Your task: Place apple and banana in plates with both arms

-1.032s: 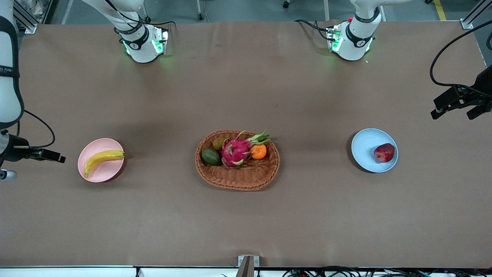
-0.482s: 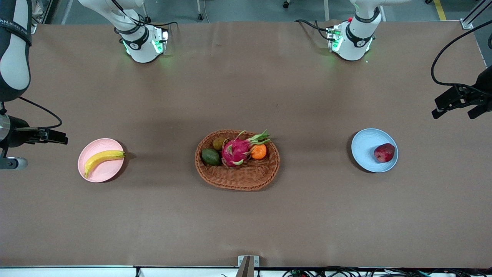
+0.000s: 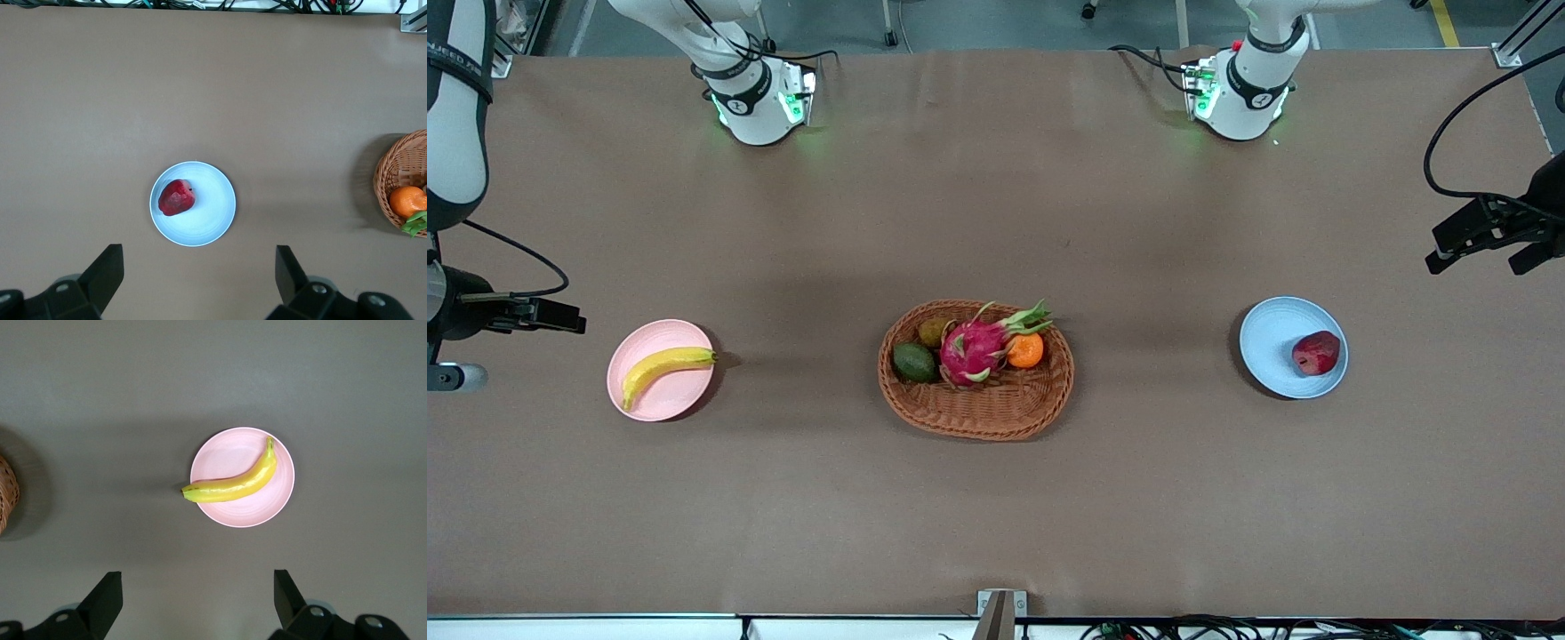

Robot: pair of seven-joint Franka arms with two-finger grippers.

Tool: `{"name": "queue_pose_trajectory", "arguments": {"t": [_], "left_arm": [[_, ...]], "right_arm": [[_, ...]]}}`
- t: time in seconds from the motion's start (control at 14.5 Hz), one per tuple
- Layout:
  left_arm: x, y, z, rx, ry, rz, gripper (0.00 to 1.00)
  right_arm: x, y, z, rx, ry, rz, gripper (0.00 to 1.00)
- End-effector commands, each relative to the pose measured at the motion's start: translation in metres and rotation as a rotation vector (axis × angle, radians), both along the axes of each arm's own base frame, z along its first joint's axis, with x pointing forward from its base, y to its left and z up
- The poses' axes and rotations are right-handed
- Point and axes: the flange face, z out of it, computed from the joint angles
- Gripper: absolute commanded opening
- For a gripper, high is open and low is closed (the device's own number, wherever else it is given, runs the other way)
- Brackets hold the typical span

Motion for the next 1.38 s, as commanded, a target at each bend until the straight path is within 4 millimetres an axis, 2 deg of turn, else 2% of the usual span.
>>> {"name": "queue_pose_trajectory", "arguments": {"t": [0.0,0.41,0.55,0.83,1.1,1.31], "left_arm": [[-0.003,0.0,0.006,0.008,0.005,-0.009,1.0],[-0.003,0.002,0.006,0.008,0.005,-0.006,1.0],[-0.003,0.002,0.006,0.009,0.005,-0.007,1.0],[-0.003,0.002,0.006,0.009,0.005,-0.007,1.0],[-0.003,0.002,0.007,0.009,0.004,-0.007,1.0],[-0.003,0.002,0.006,0.009,0.005,-0.007,1.0]], "right_arm": [[-0.035,-0.002,0.014,0.025,-0.019,-0.019,1.0],[-0.066,0.006,0.045,0.008,-0.015,-0.084,1.0],[-0.072,0.001,0.056,0.01,-0.03,-0.085,1.0],[-0.099,-0.011,0.084,0.016,-0.07,-0.07,1.0],[-0.124,-0.009,0.095,0.016,-0.079,-0.046,1.0],[-0.131,-0.01,0.1,0.022,-0.083,-0.026,1.0]]}}
